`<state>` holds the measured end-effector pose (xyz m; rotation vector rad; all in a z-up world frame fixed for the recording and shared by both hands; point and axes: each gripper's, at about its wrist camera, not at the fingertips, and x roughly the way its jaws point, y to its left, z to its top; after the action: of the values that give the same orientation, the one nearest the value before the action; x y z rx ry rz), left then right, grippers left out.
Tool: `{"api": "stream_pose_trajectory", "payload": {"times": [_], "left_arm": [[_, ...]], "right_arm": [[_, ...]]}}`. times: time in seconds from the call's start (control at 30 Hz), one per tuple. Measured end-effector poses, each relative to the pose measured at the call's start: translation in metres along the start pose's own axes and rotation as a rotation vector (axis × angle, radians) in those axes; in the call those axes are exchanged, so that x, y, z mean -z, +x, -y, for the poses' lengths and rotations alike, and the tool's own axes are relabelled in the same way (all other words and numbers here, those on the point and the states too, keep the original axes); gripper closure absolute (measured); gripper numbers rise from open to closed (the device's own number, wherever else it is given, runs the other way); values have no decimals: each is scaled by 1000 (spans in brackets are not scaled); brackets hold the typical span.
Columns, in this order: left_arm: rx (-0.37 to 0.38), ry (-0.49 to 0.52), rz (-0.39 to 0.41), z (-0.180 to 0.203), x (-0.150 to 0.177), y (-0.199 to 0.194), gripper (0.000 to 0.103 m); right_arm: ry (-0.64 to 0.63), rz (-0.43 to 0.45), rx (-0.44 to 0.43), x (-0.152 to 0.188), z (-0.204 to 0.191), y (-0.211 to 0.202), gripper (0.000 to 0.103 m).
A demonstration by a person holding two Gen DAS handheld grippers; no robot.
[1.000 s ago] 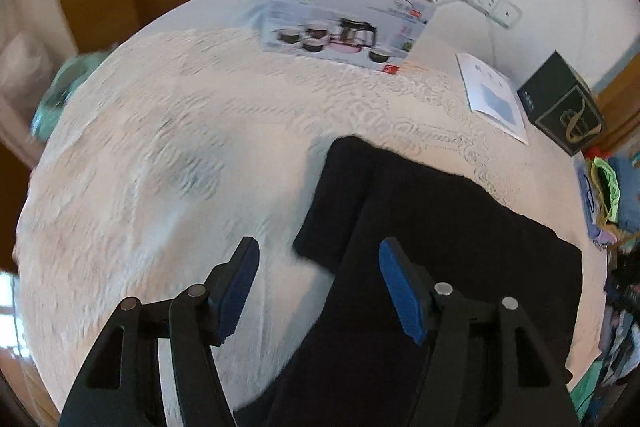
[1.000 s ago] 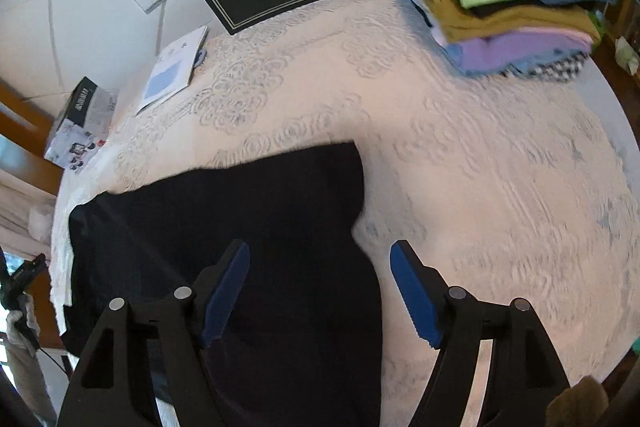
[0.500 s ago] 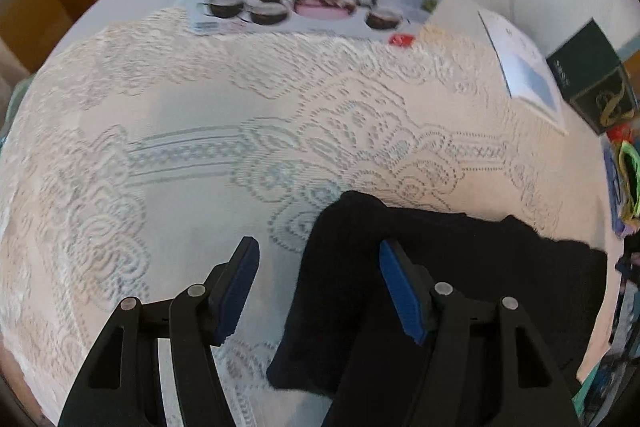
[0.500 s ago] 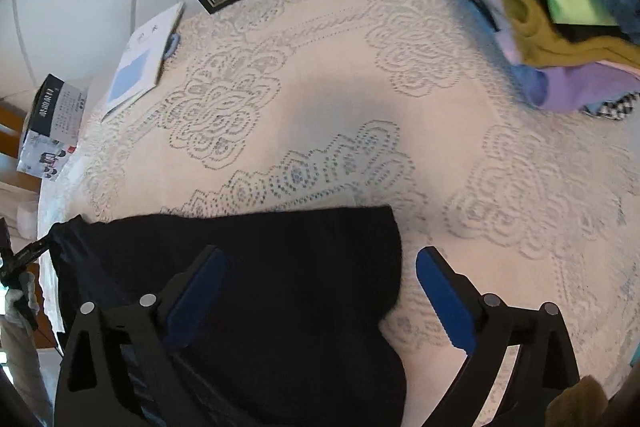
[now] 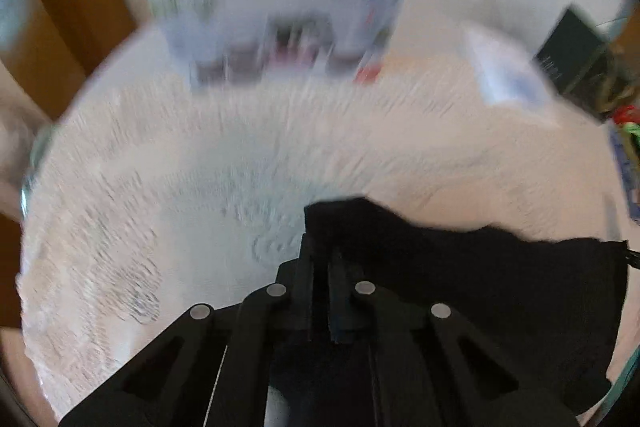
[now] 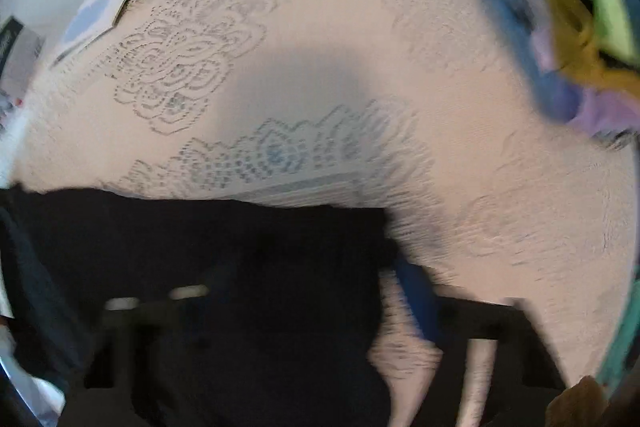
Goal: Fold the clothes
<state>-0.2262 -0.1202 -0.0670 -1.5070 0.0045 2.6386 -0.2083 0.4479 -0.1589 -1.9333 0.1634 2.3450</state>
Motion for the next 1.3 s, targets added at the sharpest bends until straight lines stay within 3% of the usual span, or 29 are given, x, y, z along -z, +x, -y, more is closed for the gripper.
{"api": "stream_pose_trajectory", "payload": {"times": [0.1, 0.13, 0.23, 0.4, 0.43, 0.47, 0.53, 0.6, 0.67, 0.77, 0.9, 1.07, 1.3], "left_arm": [[34, 146, 196, 27, 25, -72, 100], [47, 184, 203, 34, 39, -85, 100], [83, 273, 143, 43, 86, -112, 97], [70, 242, -184, 24, 172, -82, 97], [58, 214, -205, 18, 176, -78, 97], [49, 180, -210, 12, 177, -76, 96], [66, 102, -183, 1, 166, -79, 90], [107, 12, -140, -9, 148, -84, 54], [149, -43, -101, -12, 128, -83, 45], [155, -84, -102, -9, 104, -64, 44], [117, -129, -174, -5, 81, -21, 44], [105, -128, -315, 7, 80, 25, 44], [101, -73, -323, 23, 82, 36, 45]], "right_arm": [[20, 98, -18, 17, 8, -28, 78], [20, 131, -19, 25, 11, -39, 78], [48, 186, -85, 65, 32, -71, 78], [75, 96, -98, 128, 64, -71, 77], [80, 88, -94, 134, 67, -69, 77], [100, 83, -100, 138, 71, -66, 74], [142, 92, -135, 137, 76, -67, 58], [173, 118, -188, 136, 76, -69, 28], [171, 147, -209, 128, 69, -73, 20], [153, 174, -216, 112, 63, -78, 19], [134, 195, -222, 80, 56, -79, 12], [149, 193, -229, 45, 54, -70, 7], [141, 116, -200, 2, 48, -31, 7]]}}
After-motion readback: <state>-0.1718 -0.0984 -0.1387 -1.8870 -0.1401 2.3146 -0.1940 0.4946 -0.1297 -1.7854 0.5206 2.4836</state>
